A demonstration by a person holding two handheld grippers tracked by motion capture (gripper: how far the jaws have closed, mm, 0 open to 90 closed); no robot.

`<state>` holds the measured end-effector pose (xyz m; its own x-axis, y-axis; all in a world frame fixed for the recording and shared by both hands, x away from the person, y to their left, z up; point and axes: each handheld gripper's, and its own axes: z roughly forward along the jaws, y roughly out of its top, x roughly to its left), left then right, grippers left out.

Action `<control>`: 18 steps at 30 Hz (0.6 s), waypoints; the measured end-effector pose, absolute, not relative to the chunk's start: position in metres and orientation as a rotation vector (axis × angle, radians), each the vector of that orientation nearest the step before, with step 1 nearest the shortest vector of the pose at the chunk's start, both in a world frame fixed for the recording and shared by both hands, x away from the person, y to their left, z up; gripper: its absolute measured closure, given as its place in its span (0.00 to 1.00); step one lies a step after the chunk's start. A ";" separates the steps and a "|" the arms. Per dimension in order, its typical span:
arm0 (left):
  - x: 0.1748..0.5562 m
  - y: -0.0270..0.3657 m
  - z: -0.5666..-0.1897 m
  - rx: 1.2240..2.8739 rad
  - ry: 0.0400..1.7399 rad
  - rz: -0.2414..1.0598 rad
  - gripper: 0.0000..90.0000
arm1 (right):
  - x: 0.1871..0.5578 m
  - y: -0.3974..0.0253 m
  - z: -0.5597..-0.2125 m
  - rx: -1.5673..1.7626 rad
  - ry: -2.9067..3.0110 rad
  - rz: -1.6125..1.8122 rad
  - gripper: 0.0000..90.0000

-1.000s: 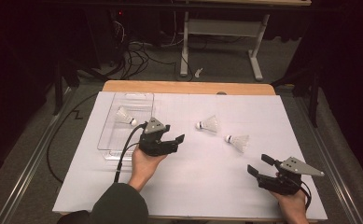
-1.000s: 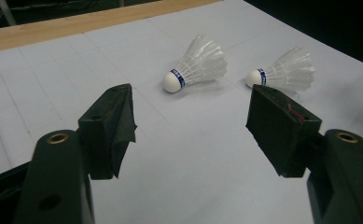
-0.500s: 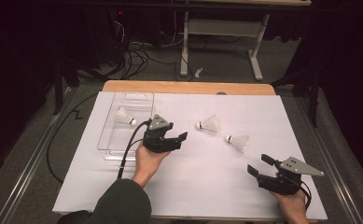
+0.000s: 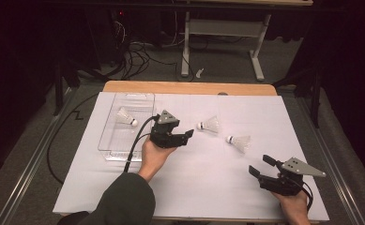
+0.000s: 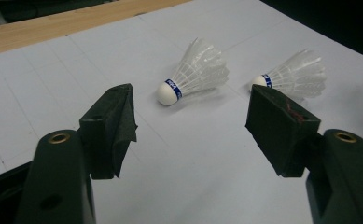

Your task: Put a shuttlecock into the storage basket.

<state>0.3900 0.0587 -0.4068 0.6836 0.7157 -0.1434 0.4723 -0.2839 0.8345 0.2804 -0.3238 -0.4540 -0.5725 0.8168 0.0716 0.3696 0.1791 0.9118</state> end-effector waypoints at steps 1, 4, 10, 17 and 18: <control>0.390 0.059 -0.407 1.941 0.922 0.321 0.37 | 0.280 -0.324 -0.454 1.114 2.025 1.372 0.30; 0.393 0.056 -0.407 1.952 0.923 0.316 0.37 | 0.281 -0.324 -0.454 1.115 2.028 1.371 0.30; 0.398 0.055 -0.405 1.955 0.927 0.308 0.37 | 0.281 -0.324 -0.454 1.114 2.029 1.372 0.30; 0.403 0.055 -0.404 1.969 0.940 0.299 0.38 | 0.281 -0.324 -0.454 1.113 2.029 1.371 0.30; 0.404 0.055 -0.404 1.969 0.941 0.298 0.38 | 0.281 -0.324 -0.454 1.114 2.029 1.371 0.30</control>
